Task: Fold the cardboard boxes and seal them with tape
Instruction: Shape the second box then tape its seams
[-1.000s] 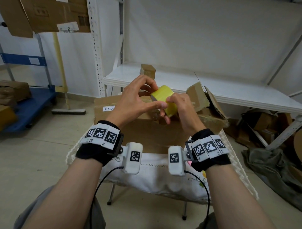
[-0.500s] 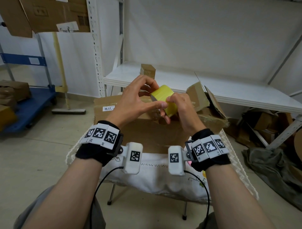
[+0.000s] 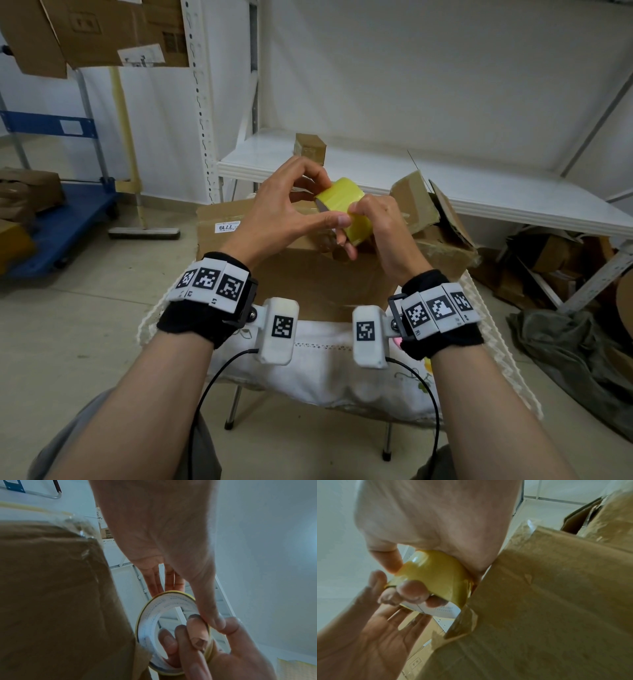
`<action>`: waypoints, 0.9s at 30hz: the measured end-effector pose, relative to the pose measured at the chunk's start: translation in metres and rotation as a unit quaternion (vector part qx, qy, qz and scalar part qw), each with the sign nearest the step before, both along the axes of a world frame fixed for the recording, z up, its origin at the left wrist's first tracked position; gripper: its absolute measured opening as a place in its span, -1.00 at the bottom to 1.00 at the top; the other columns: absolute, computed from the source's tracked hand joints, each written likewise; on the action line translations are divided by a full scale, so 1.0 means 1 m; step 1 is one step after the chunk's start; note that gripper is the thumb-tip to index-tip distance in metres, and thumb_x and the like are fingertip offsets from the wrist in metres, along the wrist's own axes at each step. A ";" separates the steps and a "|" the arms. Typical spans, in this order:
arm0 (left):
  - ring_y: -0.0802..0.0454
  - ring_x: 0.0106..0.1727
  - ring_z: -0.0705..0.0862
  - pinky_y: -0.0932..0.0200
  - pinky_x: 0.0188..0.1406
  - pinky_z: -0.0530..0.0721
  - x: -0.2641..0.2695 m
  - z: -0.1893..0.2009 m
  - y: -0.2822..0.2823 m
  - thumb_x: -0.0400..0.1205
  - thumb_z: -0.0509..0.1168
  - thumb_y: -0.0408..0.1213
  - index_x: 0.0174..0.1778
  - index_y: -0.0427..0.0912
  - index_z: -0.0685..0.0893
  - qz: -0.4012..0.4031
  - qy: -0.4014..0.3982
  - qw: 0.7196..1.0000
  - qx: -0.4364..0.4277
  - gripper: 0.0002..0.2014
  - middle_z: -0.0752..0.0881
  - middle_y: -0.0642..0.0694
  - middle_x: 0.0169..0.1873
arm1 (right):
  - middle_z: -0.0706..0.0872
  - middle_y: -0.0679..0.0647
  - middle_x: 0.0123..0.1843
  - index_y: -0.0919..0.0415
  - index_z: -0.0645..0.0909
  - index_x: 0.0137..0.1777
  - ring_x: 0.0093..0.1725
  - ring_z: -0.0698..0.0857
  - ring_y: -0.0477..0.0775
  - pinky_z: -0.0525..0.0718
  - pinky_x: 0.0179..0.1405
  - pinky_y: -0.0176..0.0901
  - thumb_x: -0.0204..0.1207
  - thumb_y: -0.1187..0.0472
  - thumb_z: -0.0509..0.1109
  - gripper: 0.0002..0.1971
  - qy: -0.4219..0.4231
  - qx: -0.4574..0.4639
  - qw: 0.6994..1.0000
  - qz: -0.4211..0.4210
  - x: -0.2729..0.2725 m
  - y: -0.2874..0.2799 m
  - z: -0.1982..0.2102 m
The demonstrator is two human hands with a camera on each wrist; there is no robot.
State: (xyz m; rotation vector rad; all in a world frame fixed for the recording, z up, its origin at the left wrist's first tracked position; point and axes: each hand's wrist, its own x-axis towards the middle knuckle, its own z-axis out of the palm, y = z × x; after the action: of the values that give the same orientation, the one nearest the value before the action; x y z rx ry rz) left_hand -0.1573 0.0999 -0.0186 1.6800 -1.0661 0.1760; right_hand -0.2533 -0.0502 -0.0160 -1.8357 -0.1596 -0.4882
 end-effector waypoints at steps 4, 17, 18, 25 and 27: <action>0.13 0.24 0.66 0.11 0.22 0.70 0.004 -0.004 0.003 0.34 0.66 -0.04 0.28 -0.03 0.65 -0.013 0.006 1.000 0.014 -0.39 0.67 0.09 0.24 | 0.56 0.06 -0.40 0.26 0.49 -0.38 -0.43 0.50 -0.09 0.57 -0.24 -0.36 0.74 0.13 0.18 -0.58 -0.007 0.021 0.998 -0.053 -0.004 0.002 0.003; -0.03 0.08 0.77 0.00 0.03 0.78 0.001 -0.004 -0.006 0.57 0.52 -0.39 0.10 -0.25 0.85 0.126 -0.271 0.946 -0.124 -0.80 0.80 -0.16 0.05 | 0.77 0.31 -0.15 0.42 0.58 0.30 -0.15 0.75 0.23 0.74 0.04 0.18 0.64 0.32 0.15 -0.68 -0.024 0.021 0.999 0.021 0.006 -0.004 0.007; -0.03 0.06 0.77 0.01 0.01 0.78 0.001 -0.004 -0.006 0.56 0.53 -0.39 0.09 -0.26 0.85 0.130 -0.281 0.942 -0.128 -0.81 0.80 -0.17 0.03 | 0.76 0.26 -0.17 0.43 0.56 0.32 -0.18 0.75 0.19 0.75 0.02 0.10 0.65 0.37 0.12 -0.68 -0.023 0.020 0.999 0.023 0.006 -0.004 0.008; 0.00 -0.06 0.75 0.08 -0.10 0.77 -0.002 -0.009 -0.006 0.53 0.54 -0.44 0.03 -0.30 0.85 0.146 -0.297 0.935 -0.128 -0.83 0.77 -0.19 -0.07 | 0.67 0.05 -0.24 0.36 0.60 0.14 -0.45 0.63 -0.05 0.65 -0.25 -0.26 0.76 0.37 0.18 -0.84 -0.028 -0.003 1.000 0.000 0.001 -0.003 0.011; -0.02 -0.09 0.75 0.06 -0.14 0.78 -0.003 -0.010 -0.007 0.53 0.55 -0.44 0.01 -0.31 0.85 0.149 -0.298 0.933 -0.134 -0.84 0.77 -0.21 -0.09 | 0.68 -0.02 -0.27 0.31 0.61 0.10 -0.45 0.63 -0.06 0.65 -0.25 -0.24 0.76 0.35 0.20 -0.86 -0.027 -0.005 1.000 0.001 0.001 -0.003 0.012</action>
State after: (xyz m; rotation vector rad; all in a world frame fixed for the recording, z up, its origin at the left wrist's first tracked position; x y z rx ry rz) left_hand -0.1602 0.0929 -0.0290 1.5592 -1.1467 1.0364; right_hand -0.2528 -0.0529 -0.0044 -1.8334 -0.2022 -0.5365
